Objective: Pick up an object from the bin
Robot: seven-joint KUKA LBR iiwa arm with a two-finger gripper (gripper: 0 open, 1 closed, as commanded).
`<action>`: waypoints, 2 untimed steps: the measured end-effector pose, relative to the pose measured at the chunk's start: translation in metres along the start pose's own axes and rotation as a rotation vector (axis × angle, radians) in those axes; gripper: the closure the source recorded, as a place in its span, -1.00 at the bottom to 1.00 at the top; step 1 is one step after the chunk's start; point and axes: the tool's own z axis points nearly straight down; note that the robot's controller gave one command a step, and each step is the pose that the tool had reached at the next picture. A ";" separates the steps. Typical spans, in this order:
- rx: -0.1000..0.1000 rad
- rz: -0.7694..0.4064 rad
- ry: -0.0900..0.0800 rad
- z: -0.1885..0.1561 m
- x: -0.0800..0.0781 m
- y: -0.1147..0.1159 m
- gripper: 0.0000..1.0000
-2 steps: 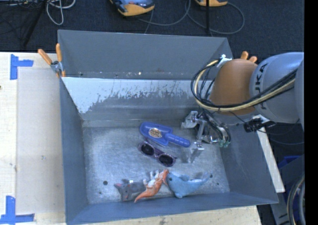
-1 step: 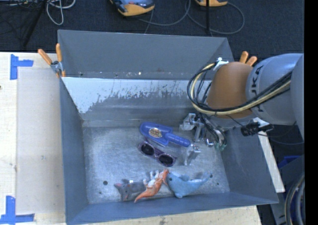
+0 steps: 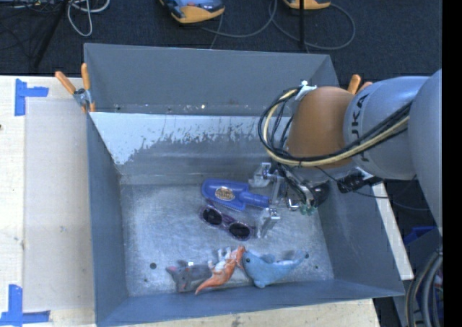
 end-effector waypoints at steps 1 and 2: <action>0.004 0.332 -0.021 0.001 0.023 0.029 1.00; 0.004 0.331 -0.021 0.001 0.023 0.029 1.00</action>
Offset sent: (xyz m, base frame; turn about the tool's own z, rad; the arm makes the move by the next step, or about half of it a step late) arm 0.0000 0.0000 0.0000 0.0000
